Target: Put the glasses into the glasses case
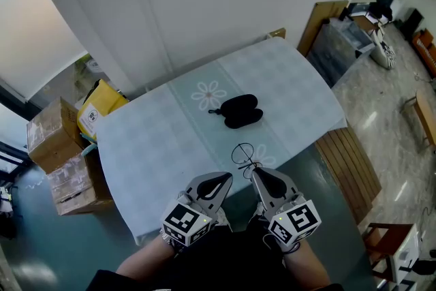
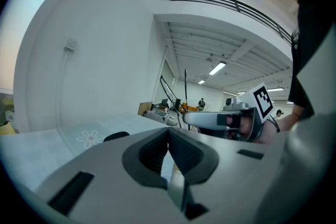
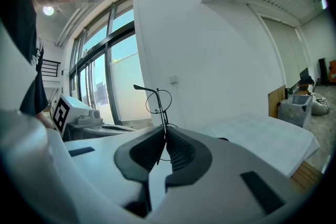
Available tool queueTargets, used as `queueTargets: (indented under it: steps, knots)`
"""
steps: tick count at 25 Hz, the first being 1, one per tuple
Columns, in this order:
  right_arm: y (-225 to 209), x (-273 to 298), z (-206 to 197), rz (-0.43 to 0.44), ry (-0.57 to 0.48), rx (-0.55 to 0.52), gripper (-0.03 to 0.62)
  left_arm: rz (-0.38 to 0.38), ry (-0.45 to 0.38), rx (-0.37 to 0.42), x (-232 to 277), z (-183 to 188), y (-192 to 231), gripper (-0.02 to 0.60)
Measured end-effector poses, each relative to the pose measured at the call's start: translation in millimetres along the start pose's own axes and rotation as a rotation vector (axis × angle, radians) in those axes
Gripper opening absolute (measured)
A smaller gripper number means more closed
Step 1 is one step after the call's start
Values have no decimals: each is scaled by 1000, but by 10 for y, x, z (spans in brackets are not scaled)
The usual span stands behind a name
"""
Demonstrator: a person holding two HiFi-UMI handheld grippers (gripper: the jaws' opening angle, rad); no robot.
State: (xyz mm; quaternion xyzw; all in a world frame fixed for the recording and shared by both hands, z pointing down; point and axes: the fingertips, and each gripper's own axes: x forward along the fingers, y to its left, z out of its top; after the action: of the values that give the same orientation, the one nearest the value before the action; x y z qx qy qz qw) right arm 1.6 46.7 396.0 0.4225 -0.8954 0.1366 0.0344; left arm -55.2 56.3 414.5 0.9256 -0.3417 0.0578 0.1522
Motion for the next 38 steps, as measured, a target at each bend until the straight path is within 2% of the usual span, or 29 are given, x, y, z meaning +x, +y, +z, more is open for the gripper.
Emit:
queueTargets:
  steps: [16, 24, 38]
  knots:
    - [-21, 69, 57, -2, -9, -8, 32, 1, -16, 5, -3, 43, 50, 26]
    - [-175, 151, 115, 32, -3, -13, 32, 28, -20, 14, 120, 91, 84, 26]
    - [-787, 467, 195, 182, 47, -30, 32, 172, -20, -24, 662, 184, 250, 26]
